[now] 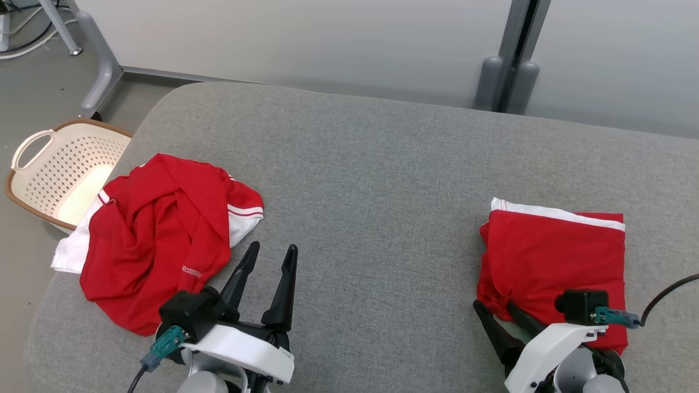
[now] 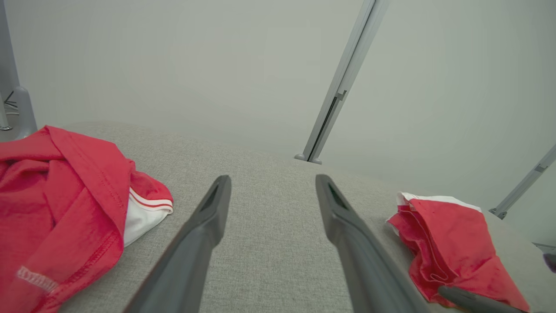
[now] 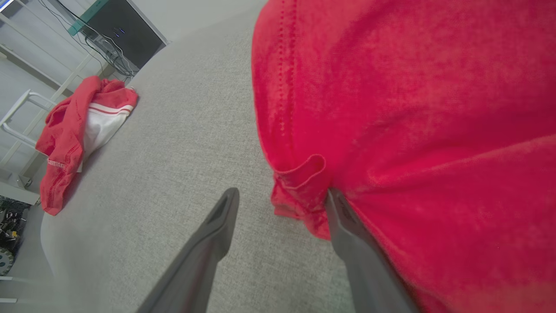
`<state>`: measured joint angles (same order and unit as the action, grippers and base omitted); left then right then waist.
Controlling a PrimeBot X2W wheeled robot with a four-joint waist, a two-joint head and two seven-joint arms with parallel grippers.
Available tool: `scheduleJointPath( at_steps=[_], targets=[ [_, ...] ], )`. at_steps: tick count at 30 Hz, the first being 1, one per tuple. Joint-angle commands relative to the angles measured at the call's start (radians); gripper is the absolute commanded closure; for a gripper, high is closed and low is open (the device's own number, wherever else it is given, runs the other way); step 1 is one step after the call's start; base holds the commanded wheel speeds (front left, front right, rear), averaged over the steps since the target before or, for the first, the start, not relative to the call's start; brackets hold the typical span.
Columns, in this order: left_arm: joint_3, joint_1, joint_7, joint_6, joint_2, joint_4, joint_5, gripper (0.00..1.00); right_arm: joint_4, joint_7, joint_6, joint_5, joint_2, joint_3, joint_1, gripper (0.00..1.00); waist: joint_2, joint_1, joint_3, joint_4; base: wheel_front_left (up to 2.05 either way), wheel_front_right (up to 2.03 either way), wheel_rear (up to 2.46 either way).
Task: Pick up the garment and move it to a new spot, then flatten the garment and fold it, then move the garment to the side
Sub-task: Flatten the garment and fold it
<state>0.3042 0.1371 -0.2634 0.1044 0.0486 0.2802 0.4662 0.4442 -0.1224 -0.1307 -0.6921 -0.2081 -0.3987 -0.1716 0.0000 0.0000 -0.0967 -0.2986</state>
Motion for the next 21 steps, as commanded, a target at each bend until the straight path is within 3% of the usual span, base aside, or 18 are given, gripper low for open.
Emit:
scheduleJointPath(
  at_steps=[1, 9, 21],
  targets=[
    [-0.001, 0.015, -0.002, -0.004, 0.004, 0.000, 0.002, 0.00, 0.017, 0.006, 0.000, 0.006, -0.002, -0.001, -0.012, 0.00, 0.0000, 0.0000, -0.005, -0.004, 0.00, 0.00, 0.00],
    [-0.007, 0.019, -0.002, -0.008, 0.004, 0.001, 0.006, 0.00, 0.064, 0.008, 0.001, 0.004, 0.008, -0.020, -0.034, 0.00, 0.0000, 0.0000, -0.009, 0.005, 0.00, 0.00, 0.00],
    [-0.030, -0.002, -0.002, -0.008, 0.004, -0.002, -0.013, 0.00, -0.065, 0.127, 0.001, -0.006, -0.045, 0.026, -0.047, 0.00, 0.0000, 0.0000, 0.034, 0.082, 0.00, 0.00, 0.00]
  ],
)
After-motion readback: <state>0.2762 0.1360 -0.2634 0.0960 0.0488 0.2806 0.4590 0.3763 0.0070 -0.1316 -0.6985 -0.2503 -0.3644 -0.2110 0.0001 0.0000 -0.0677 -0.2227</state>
